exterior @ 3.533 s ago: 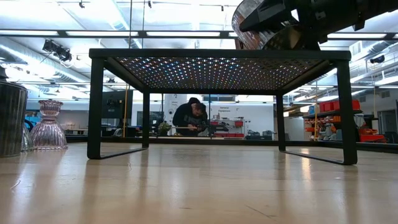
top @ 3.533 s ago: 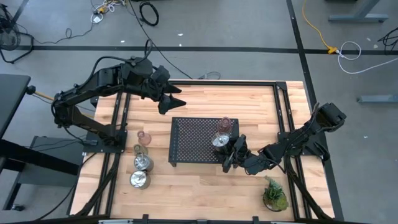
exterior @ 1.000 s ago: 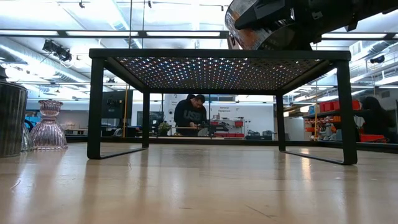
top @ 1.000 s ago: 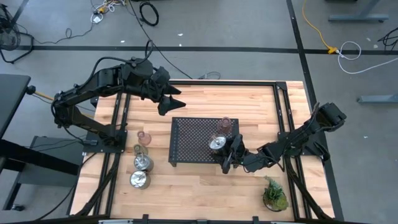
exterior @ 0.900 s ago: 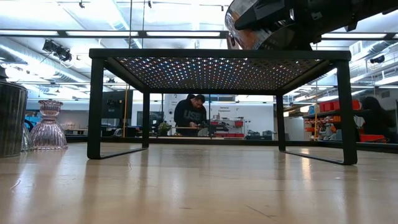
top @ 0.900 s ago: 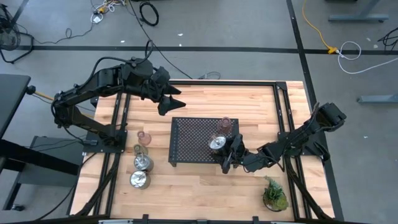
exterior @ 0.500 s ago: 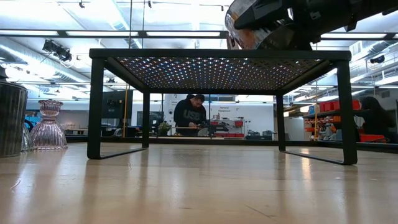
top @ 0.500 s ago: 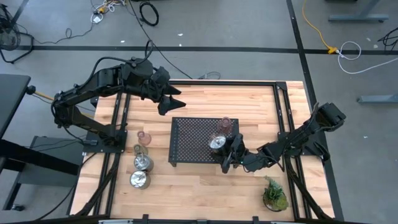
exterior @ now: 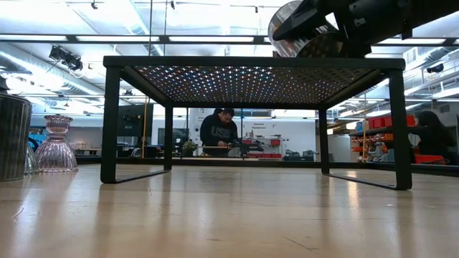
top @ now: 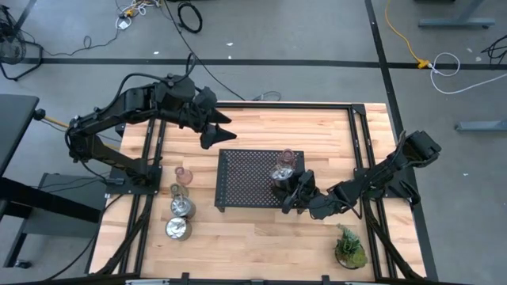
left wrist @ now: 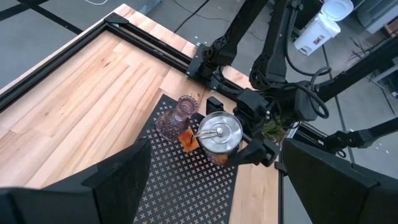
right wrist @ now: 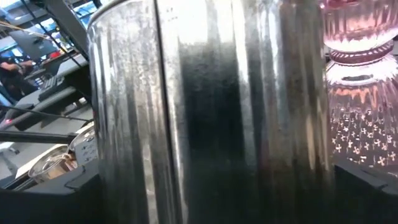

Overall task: Pick & Place candle stick holders
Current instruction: Put the silver scented candle on the shelf

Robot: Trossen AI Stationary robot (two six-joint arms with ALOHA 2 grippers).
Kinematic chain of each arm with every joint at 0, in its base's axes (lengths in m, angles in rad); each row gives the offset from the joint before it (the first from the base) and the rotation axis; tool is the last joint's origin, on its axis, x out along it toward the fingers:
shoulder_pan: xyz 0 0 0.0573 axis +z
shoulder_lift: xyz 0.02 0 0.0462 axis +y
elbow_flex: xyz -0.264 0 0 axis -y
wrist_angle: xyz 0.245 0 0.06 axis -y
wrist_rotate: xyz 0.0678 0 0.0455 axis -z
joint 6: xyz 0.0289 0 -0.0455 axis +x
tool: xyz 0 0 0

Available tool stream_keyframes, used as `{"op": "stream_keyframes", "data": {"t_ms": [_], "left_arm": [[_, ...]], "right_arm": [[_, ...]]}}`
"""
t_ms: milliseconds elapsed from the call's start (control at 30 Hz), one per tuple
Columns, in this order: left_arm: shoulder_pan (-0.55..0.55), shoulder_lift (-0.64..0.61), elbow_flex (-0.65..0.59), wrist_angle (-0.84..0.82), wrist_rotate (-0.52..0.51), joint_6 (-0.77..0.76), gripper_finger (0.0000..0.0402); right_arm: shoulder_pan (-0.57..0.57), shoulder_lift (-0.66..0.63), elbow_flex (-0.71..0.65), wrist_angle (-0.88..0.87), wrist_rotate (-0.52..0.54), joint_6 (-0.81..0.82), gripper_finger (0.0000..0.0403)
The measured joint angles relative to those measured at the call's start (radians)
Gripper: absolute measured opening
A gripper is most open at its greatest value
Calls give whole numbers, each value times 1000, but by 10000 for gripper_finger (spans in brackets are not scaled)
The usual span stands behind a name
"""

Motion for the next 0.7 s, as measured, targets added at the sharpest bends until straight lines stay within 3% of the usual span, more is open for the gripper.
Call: {"op": "stream_keyframes", "data": {"t_ms": [700], "left_arm": [[0, 0, 0, 0, 0, 0, 362]], "right_arm": [[0, -2, -1, 55, 12, -90, 400]]}}
